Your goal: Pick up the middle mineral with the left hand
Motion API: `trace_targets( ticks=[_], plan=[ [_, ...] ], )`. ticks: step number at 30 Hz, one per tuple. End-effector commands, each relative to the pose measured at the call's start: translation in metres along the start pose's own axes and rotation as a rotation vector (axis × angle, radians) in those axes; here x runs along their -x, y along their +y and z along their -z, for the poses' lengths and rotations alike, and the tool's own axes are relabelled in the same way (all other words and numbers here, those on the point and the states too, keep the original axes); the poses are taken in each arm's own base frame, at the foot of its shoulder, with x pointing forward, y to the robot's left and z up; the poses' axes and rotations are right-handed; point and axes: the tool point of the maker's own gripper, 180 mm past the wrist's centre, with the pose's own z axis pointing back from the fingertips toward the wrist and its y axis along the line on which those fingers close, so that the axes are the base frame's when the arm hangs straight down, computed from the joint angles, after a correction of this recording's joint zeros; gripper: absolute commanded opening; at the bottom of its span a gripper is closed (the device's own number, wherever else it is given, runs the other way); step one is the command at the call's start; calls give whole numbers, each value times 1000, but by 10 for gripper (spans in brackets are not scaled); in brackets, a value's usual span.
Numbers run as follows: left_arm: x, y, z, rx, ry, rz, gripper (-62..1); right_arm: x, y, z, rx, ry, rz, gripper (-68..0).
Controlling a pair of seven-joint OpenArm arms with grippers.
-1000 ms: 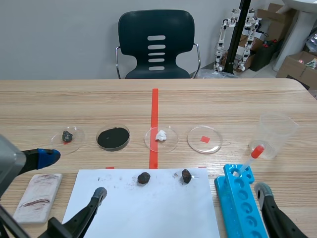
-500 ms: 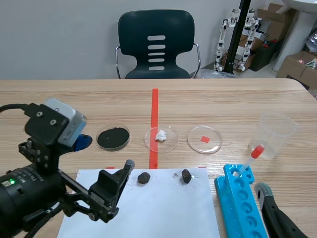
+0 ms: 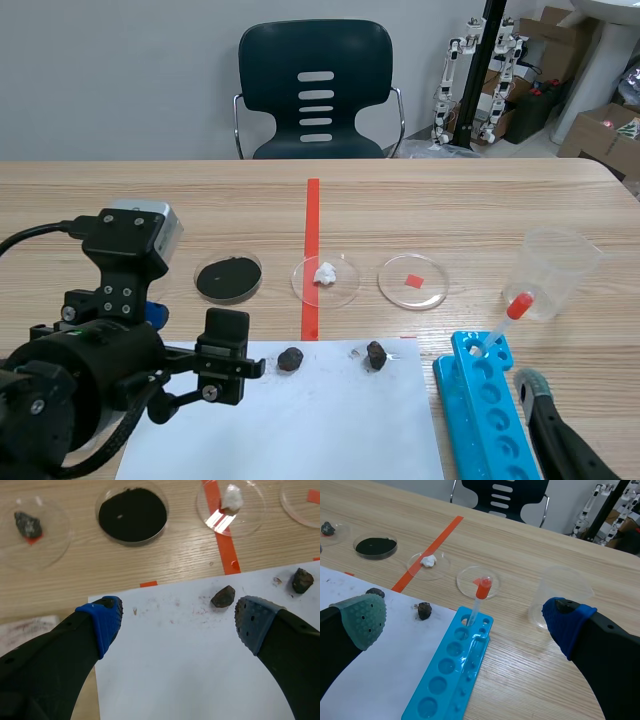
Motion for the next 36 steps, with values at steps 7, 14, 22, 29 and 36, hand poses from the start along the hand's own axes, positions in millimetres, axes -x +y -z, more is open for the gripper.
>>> trace_targets(
  ticks=[7,14,22,29,36],
  plan=[
    [-3,-13,1,-49,15,-73,-132,-9,-3,3,10,-35,-2,4],
    [21,-25,15,-42,175,-69,-132,-9,-3,3,10,-35,-2,4],
    [22,-38,37,-17,231,-36,-132,-9,-3,3,10,-35,-2,4],
    [15,-49,50,5,271,9,-132,-9,-3,3,10,-35,-2,4],
    [25,-58,66,8,365,17,-132,-9,-3,3,10,-36,-2,4]
  ],
)
